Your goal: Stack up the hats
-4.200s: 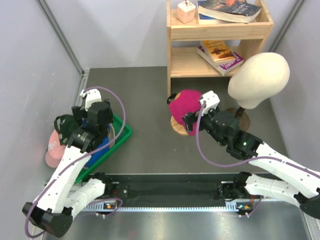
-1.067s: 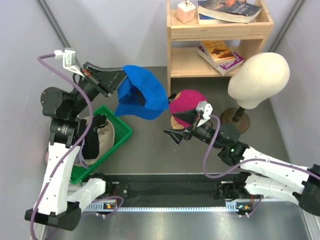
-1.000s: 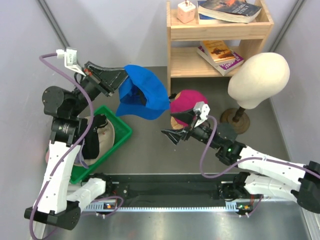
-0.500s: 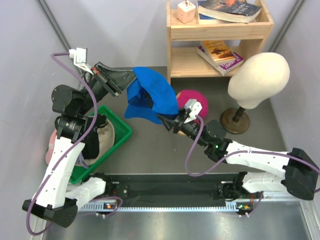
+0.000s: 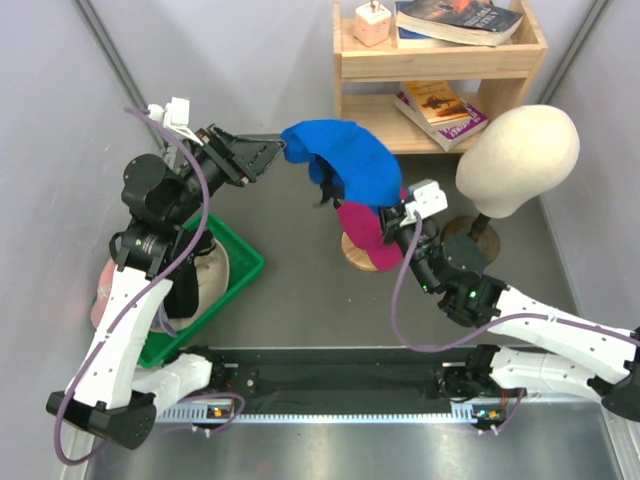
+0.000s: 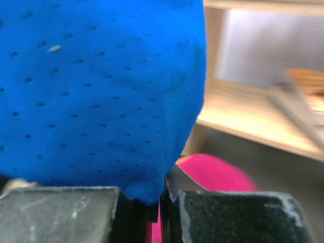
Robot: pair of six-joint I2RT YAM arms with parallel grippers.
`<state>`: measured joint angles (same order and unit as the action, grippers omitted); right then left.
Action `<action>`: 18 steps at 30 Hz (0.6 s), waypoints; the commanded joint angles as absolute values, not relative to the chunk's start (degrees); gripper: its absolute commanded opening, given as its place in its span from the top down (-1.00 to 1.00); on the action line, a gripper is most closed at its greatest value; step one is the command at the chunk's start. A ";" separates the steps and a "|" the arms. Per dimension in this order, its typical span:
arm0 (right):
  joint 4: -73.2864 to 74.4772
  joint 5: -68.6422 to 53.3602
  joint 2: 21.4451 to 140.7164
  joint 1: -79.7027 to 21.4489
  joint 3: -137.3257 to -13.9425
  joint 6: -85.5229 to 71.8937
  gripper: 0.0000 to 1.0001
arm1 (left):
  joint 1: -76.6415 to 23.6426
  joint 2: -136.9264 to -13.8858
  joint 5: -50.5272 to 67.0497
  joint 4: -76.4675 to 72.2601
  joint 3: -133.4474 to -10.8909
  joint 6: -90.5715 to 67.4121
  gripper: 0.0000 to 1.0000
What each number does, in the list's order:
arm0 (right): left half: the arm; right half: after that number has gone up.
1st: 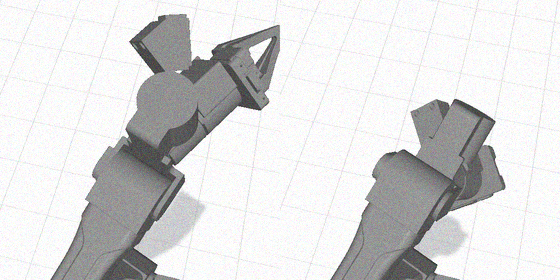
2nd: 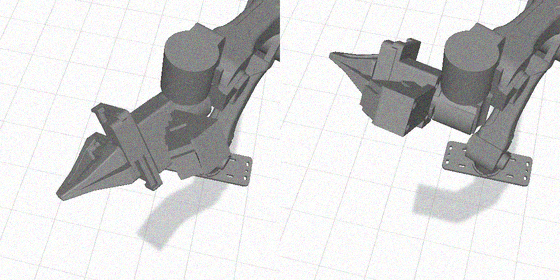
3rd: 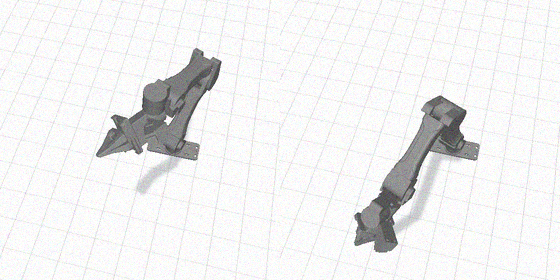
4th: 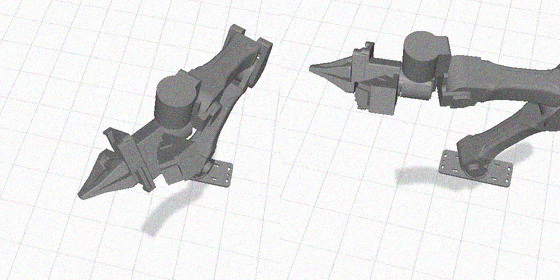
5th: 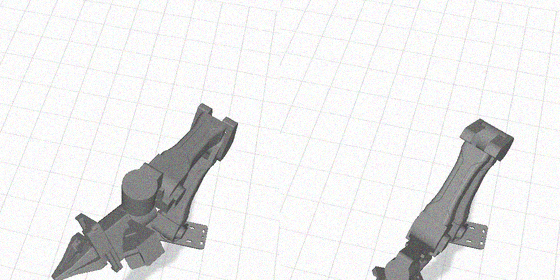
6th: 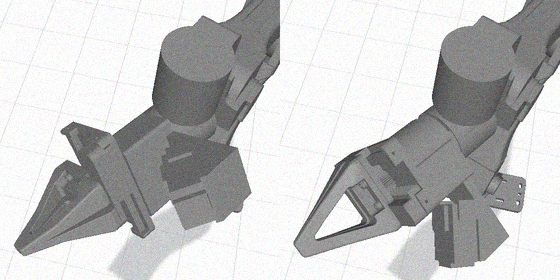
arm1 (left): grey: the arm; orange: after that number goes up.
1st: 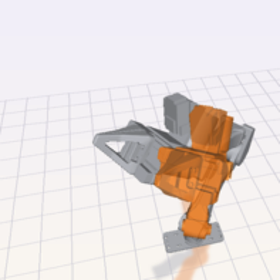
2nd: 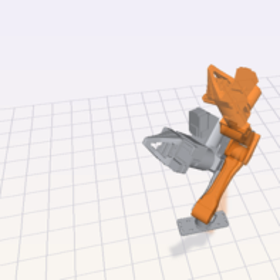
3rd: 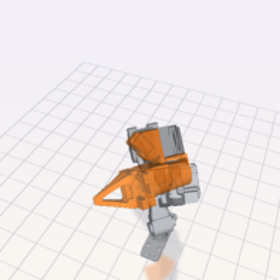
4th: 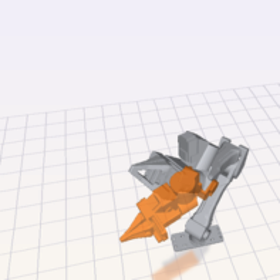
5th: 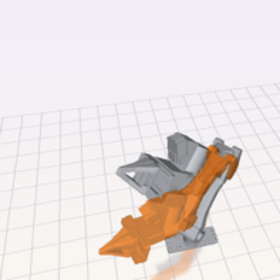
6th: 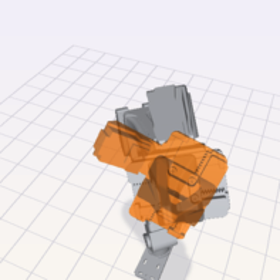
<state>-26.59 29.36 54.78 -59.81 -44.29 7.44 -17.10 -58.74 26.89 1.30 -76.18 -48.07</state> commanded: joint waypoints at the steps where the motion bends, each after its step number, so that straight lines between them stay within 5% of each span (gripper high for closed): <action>1: -13.64 43.93 54.40 -60.29 -52.02 15.81 1.00 | -17.23 -55.55 11.90 12.12 -78.58 -36.93 -0.52; 4: -10.20 50.17 56.07 -60.29 -53.79 18.80 1.00 | -17.23 -53.18 3.97 16.42 -78.57 -32.00 -0.68; 18: -21.25 67.41 60.91 -60.29 -50.01 35.94 1.00 | -17.23 -51.42 -7.12 20.74 -69.00 -18.64 -0.72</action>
<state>-13.85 61.49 60.38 -59.83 -51.05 29.28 -17.08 -52.23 -2.20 21.50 -73.01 -23.27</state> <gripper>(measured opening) 0.019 0.853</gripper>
